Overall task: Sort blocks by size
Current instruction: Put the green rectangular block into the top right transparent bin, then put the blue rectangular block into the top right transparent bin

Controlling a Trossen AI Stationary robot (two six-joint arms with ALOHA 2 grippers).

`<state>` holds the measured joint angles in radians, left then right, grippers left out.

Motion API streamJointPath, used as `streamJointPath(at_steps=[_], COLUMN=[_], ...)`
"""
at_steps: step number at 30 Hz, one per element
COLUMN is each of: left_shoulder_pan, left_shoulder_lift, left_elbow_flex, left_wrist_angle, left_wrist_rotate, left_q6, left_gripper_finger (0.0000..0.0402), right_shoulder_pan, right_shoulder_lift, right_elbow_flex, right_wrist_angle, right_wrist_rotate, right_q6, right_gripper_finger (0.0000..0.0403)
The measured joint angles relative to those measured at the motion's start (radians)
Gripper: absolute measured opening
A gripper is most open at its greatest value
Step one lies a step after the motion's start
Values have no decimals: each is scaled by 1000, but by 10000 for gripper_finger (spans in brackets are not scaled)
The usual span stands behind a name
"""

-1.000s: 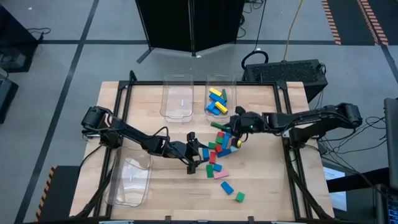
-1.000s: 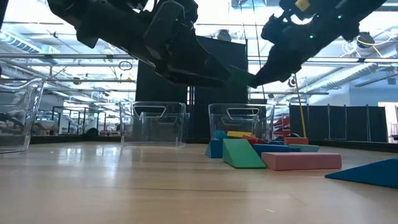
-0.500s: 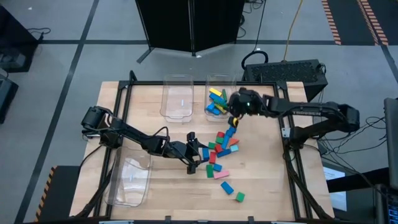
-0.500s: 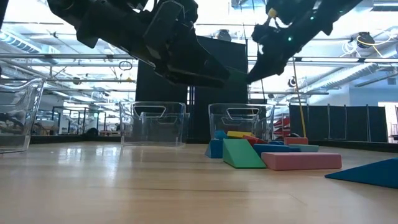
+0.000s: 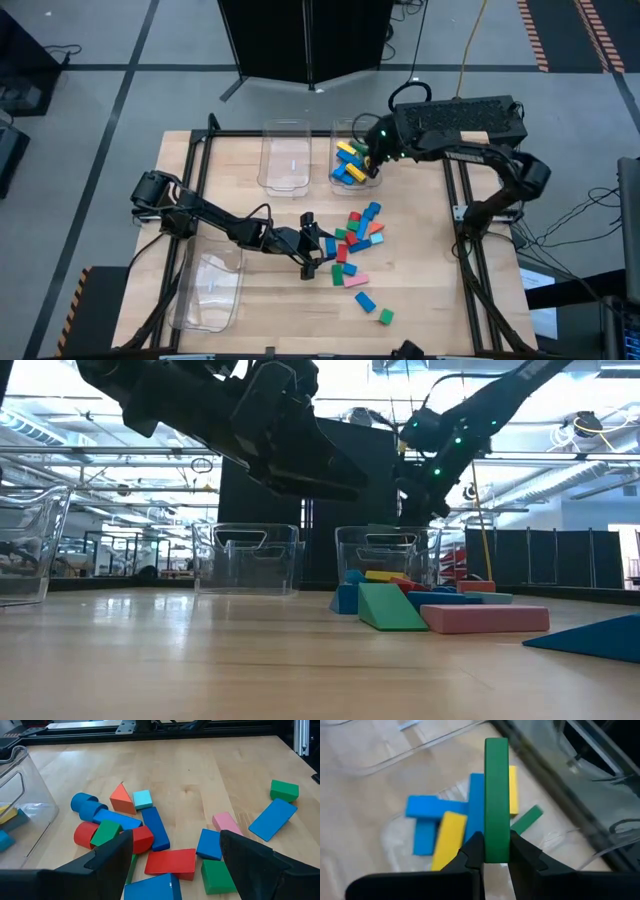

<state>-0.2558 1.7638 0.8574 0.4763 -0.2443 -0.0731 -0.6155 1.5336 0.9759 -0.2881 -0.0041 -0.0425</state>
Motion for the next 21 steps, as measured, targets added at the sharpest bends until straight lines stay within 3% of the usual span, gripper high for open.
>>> streamJointPath(at_steps=[6, 12, 21], left_shoulder_pan=[0, 0, 0], left_shoulder_lift=[0, 0, 0], left_elbow_flex=[0, 0, 0], left_wrist_angle=[-17, -18, -18], left_wrist_rotate=[0, 0, 0], left_q6=[0, 0, -1], left_gripper_finger=[297, 297, 297], right_shoulder_pan=[-37, -40, -41], right_shoulder_lift=[108, 200, 223], right_elbow_flex=[118, 186, 201], right_wrist_angle=[-80, -105, -98], right_wrist_rotate=[-22, -69, -69], right_q6=[0, -4, -14], right_gripper_finger=[47, 76, 88])
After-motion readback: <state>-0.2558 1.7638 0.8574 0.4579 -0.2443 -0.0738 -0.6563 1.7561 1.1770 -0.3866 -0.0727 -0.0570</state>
